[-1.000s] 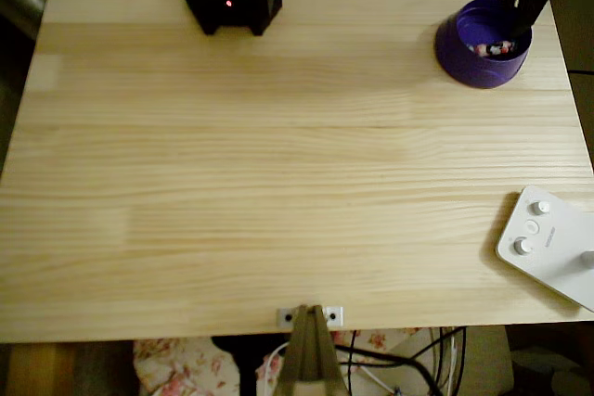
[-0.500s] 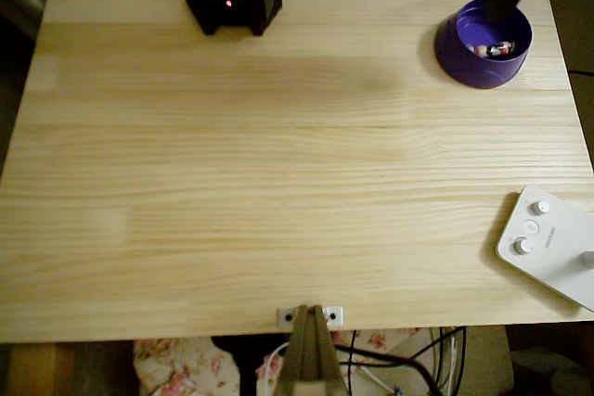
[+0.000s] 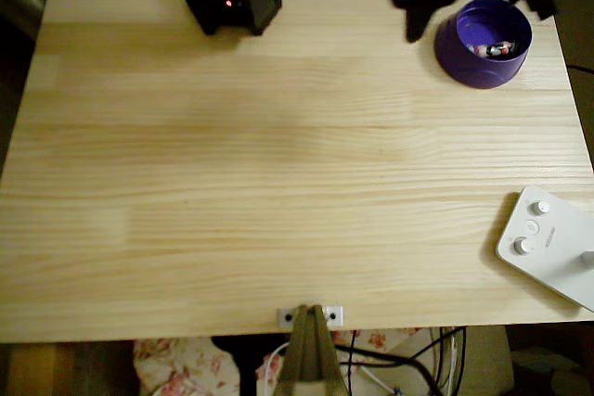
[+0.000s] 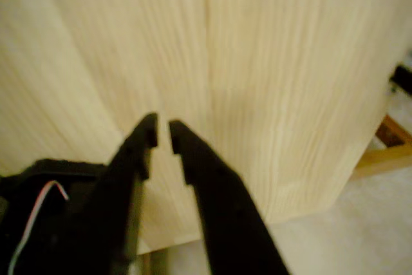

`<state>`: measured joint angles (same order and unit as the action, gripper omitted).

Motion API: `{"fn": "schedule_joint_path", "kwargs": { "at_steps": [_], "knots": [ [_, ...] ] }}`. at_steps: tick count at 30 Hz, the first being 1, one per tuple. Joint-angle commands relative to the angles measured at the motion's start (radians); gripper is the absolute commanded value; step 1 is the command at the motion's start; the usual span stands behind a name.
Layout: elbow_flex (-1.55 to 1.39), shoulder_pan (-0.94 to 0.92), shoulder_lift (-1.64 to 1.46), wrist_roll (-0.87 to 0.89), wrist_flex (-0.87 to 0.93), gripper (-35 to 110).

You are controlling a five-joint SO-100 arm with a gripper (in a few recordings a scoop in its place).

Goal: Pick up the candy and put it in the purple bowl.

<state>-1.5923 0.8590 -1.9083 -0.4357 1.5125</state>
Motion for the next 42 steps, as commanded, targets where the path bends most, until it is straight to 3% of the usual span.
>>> {"fn": "schedule_joint_path", "kwargs": {
  "at_steps": [1, 21, 27, 37, 42],
  "knots": [
    [-0.055, -0.14, -0.207, -0.046, -0.006, 1],
    [-0.393, -0.807, -0.459, 0.098, -0.158, 1],
    [-0.472, -0.911, -0.468, 0.13, -0.222, 0],
    [-0.704, -1.042, -0.546, 0.158, -0.523, -1],
    [-0.781, -1.089, -0.588, 0.239, -0.523, -1]
  ]
}}
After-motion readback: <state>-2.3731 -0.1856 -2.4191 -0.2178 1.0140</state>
